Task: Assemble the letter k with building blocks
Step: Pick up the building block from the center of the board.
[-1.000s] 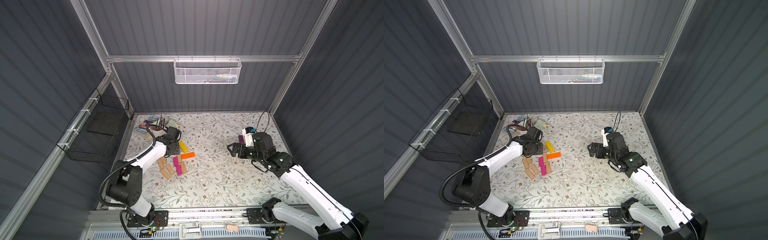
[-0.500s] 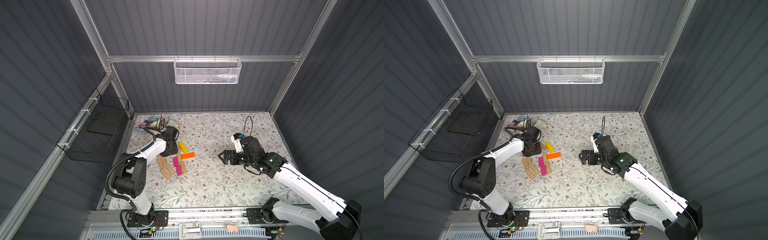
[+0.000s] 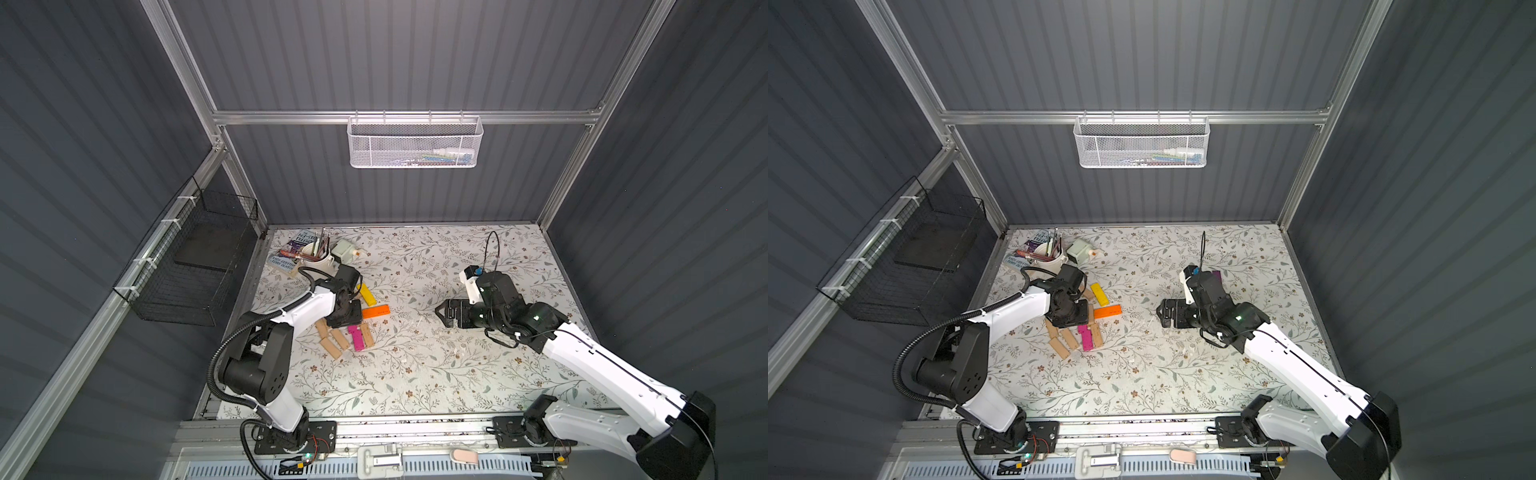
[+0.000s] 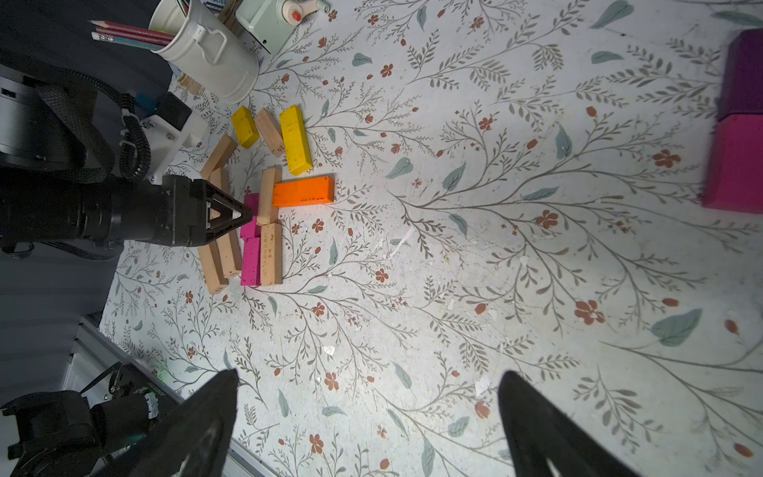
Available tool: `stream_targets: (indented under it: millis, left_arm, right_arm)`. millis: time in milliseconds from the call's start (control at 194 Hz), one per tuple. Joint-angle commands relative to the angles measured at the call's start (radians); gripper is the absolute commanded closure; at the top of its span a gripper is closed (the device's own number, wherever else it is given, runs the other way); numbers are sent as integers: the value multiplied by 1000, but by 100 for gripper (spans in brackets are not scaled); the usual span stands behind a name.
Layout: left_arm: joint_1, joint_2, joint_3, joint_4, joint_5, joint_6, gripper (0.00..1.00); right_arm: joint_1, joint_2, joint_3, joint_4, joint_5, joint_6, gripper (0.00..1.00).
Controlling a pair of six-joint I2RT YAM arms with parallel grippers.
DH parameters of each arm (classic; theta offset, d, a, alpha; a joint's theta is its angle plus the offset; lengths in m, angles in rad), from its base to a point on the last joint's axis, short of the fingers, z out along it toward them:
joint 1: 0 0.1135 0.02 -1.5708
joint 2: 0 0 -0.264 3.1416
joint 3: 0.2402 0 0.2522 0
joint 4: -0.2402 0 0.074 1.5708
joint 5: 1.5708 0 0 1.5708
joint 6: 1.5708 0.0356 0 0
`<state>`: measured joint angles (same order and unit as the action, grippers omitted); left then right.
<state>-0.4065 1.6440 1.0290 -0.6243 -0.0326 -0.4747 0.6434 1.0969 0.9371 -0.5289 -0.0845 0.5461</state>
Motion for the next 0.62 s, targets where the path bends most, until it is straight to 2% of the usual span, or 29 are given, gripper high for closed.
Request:
stream_targets:
  millis: [0, 149, 613]
  left_arm:
    - [0, 10, -10, 0, 3, 26, 53]
    - [0, 10, -17, -5, -19, 32, 56]
    - [0, 57, -28, 9, -10, 62, 56]
  right_arm:
    - [5, -6, 17, 7, -4, 17, 2]
    - [4, -8, 19, 4, -2, 24, 2]
    - [5, -8, 16, 3, 10, 31, 1]
